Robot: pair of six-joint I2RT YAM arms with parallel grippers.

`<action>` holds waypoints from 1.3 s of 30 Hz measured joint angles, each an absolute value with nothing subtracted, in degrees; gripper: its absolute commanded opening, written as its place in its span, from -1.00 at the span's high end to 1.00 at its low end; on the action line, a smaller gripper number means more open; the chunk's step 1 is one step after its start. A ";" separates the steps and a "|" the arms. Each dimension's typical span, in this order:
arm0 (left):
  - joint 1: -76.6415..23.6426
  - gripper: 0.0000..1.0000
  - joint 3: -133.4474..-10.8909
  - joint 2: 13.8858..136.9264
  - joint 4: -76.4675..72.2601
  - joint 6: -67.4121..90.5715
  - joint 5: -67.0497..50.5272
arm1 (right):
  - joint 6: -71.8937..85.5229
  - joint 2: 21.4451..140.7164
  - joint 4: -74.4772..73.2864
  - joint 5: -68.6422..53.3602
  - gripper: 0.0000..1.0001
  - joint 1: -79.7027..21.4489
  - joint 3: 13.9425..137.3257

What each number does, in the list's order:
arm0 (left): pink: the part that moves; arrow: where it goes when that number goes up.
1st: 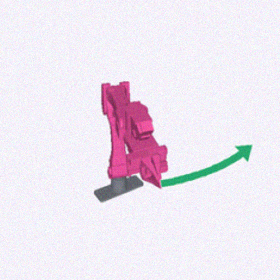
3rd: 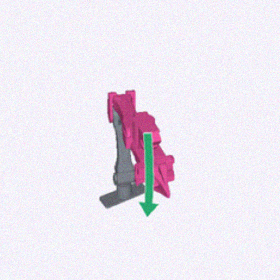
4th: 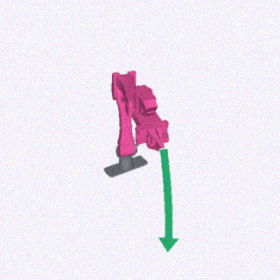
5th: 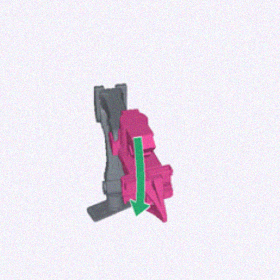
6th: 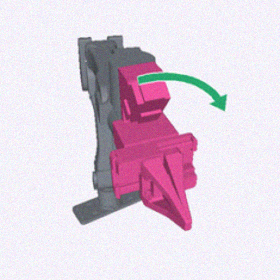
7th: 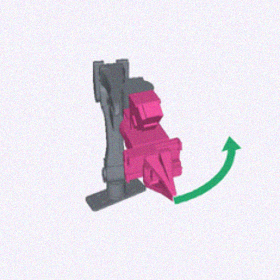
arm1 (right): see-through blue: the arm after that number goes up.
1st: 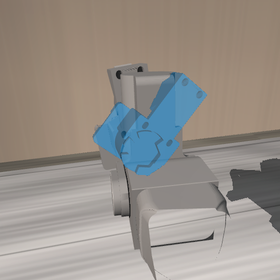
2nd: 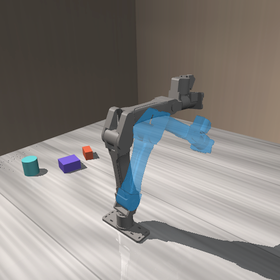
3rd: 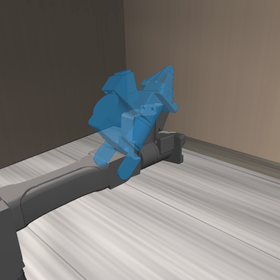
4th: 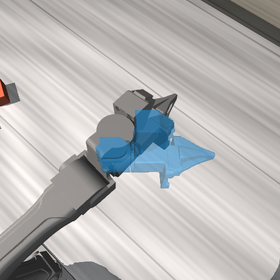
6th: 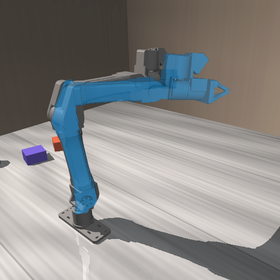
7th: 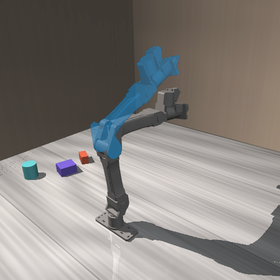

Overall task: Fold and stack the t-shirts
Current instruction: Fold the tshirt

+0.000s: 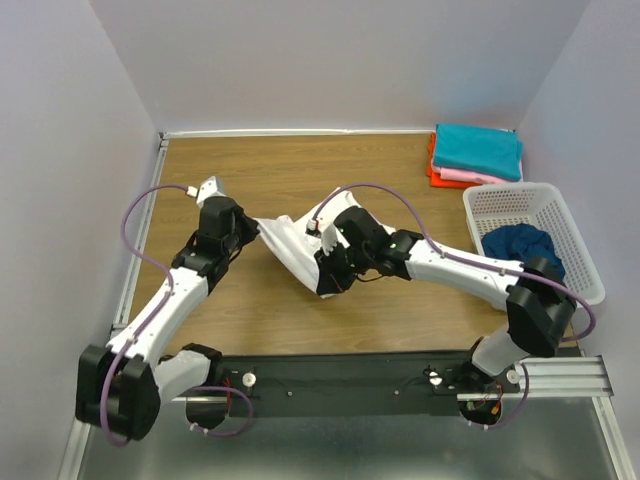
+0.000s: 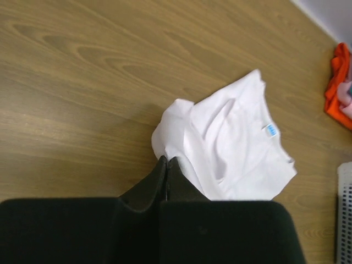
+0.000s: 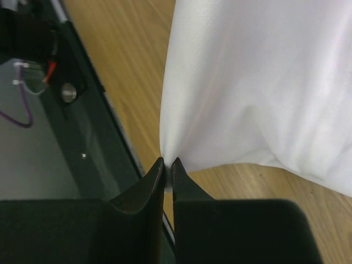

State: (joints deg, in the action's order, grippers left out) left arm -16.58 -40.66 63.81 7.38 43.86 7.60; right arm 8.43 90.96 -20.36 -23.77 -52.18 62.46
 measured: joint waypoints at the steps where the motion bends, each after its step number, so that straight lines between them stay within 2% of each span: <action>1: -16.58 1.00 -40.66 61.89 8.12 44.03 8.21 | 9.04 89.80 -20.29 -25.17 0.73 -52.12 62.46; 6: -16.58 1.00 -40.75 54.61 10.11 44.23 9.96 | 12.08 86.26 -19.64 -29.41 0.74 -52.18 62.48; 11: -16.58 1.00 -42.30 55.92 10.59 44.18 10.37 | 15.00 85.01 -19.40 -29.41 0.74 -52.16 62.46; 16: -16.58 1.00 -46.61 62.52 10.41 43.94 10.31 | 17.08 83.55 -19.38 -27.62 0.74 -49.89 62.46; 25: -16.58 1.00 -53.65 73.25 7.51 42.96 9.37 | 18.61 83.31 -19.38 -27.90 0.74 -38.54 62.48; 39: -16.84 1.00 -65.91 90.91 4.86 41.28 3.62 | 18.44 88.31 -18.83 -31.46 0.74 -28.67 62.63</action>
State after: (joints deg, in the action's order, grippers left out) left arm -16.84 -65.91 90.91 4.86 41.28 3.62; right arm 18.44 88.31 -18.83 -31.46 -28.67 62.63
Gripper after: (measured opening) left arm 0.007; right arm 0.134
